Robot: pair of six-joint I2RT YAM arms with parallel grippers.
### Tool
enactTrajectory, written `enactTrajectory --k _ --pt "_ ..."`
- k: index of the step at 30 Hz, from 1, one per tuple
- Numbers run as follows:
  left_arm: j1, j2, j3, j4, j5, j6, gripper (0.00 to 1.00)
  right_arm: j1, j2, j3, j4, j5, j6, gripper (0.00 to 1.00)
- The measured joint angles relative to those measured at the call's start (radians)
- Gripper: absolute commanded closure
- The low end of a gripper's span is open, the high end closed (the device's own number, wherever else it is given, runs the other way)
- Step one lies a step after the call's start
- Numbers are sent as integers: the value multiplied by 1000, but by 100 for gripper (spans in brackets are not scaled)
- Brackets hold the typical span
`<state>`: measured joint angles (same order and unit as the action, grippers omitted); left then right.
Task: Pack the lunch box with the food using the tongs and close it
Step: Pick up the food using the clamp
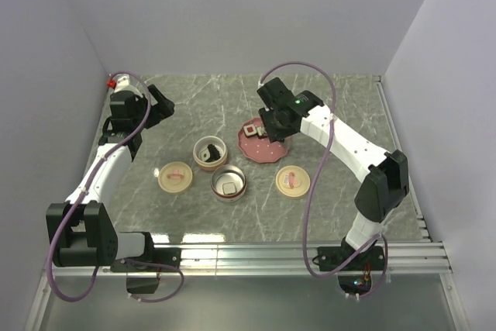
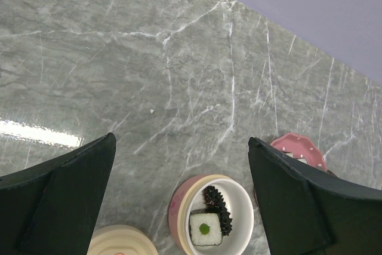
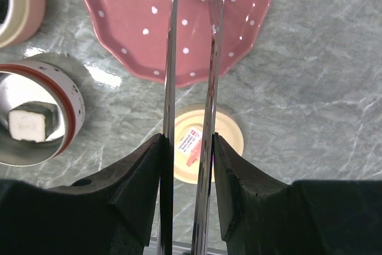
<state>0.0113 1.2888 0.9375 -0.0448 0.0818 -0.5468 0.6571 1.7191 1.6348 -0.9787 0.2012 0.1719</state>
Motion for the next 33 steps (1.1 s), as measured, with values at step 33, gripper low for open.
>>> enactTrajectory --k 33 --pt "0 0 0 0 0 0 0 23 79 34 10 -25 -39 53"
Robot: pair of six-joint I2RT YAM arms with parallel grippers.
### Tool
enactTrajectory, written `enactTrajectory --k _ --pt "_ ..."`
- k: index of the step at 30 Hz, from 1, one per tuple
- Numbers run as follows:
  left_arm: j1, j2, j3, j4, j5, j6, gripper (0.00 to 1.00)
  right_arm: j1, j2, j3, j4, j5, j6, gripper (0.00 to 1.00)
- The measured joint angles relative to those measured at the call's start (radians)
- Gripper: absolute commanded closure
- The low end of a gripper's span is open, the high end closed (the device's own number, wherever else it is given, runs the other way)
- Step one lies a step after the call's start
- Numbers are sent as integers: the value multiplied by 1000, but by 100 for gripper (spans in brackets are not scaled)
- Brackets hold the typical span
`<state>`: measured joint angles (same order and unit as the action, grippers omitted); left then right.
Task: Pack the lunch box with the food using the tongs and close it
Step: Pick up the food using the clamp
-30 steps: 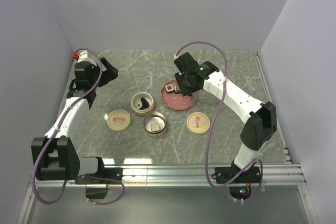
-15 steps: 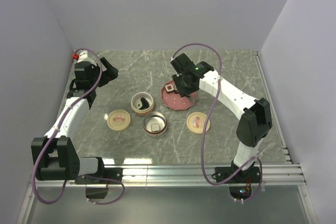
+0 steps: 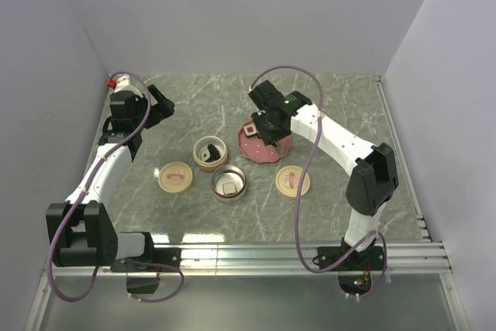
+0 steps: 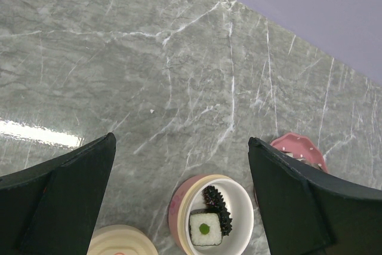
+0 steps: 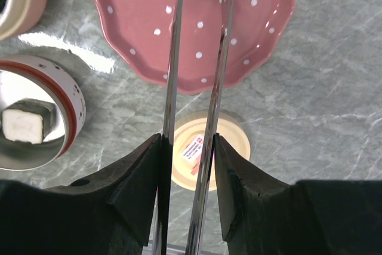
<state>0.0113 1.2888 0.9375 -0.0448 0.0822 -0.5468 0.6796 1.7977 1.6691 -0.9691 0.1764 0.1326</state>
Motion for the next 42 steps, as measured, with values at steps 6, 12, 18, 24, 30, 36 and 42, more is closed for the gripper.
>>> enactTrajectory --k 6,12,18,24,30,36,42 --pt "0 0 0 0 0 0 0 8 42 -2 -31 -8 1 54" --pt "0 0 0 0 0 0 1 11 47 -8 -37 -3 4 61" --pt "0 0 0 0 -1 0 1 12 47 -8 -41 24 16 79" --pt "0 0 0 0 0 0 0 13 45 -8 -41 65 27 81" --pt "0 0 0 0 0 0 1 14 32 -2 -54 116 31 81" --pt "0 0 0 0 0 0 1 14 7 14 -80 141 31 81" --pt "0 0 0 0 1 -1 0 36 -50 14 -95 115 24 80"
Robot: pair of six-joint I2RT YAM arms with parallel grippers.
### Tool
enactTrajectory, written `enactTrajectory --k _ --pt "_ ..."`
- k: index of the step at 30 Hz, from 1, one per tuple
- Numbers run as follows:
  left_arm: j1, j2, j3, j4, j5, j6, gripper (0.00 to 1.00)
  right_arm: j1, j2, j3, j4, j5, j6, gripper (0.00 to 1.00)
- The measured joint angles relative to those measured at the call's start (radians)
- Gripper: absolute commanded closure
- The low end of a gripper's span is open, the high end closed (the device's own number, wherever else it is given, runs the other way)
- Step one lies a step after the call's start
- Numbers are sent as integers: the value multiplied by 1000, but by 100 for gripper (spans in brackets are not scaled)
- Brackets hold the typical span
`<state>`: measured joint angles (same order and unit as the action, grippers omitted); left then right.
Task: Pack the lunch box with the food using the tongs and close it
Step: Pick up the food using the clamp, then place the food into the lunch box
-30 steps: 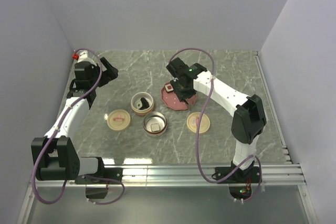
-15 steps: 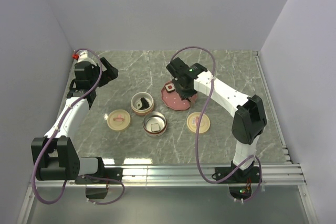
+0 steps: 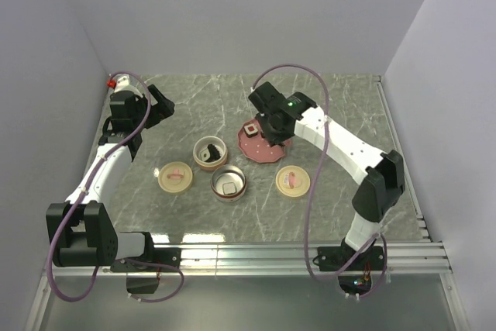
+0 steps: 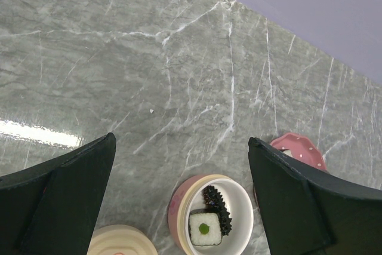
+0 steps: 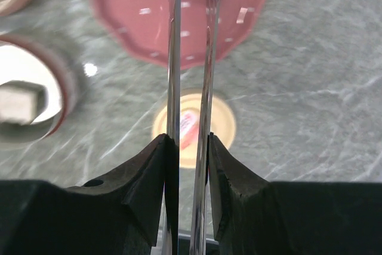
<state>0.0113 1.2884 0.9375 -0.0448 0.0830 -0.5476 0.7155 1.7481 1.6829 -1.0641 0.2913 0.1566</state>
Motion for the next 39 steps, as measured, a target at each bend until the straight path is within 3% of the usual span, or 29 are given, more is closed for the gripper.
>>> enactTrajectory --k 8,16,32,39 --pt "0 0 0 0 8 -17 1 153 -144 -1 -11 -135 -15 80" --pt "0 0 0 0 18 -23 1 285 -160 -2 -79 -214 -17 80" --pt "0 -17 -14 20 26 -40 0 334 -177 -24 -137 -241 -17 78" --pt "0 -18 -16 19 25 -40 0 336 -136 -24 -128 -240 -16 69"
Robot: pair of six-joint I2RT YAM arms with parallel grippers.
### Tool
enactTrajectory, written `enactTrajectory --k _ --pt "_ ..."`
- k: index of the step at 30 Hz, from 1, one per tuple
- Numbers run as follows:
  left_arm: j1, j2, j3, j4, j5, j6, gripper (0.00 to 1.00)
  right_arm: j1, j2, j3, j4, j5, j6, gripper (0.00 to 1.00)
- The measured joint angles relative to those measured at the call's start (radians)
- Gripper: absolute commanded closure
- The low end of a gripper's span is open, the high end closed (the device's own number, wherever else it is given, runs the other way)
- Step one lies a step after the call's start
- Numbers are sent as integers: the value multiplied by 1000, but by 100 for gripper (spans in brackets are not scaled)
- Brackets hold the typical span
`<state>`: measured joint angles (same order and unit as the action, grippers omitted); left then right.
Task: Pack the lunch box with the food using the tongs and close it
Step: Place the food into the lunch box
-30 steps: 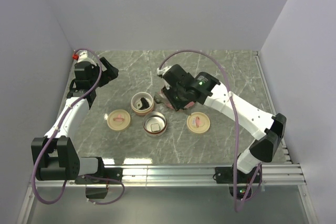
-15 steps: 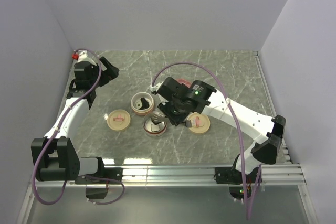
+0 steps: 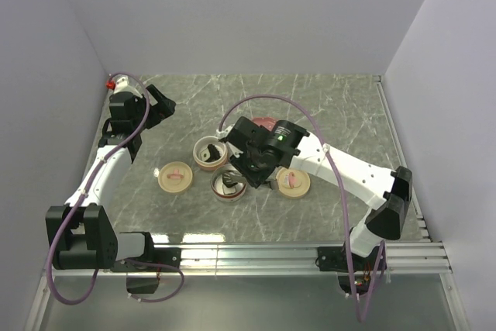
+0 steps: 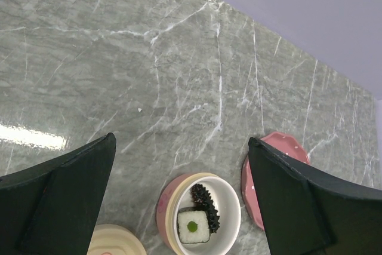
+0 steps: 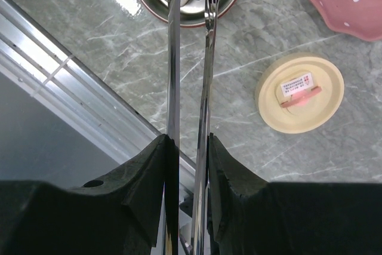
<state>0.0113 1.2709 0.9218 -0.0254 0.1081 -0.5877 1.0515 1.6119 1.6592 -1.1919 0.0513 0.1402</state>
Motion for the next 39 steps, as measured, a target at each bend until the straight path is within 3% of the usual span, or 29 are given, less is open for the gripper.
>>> enactTrajectory --k 9,27,39 --pt "0 0 -2 0 0 0 0 0 51 10 24 11 1 55" --pt "0 -6 -3 2 0 0 1 0 68 109 14 43 0 52" --pt "0 -6 -3 2 -1 0 1 -40 68 228 -13 159 7 52"
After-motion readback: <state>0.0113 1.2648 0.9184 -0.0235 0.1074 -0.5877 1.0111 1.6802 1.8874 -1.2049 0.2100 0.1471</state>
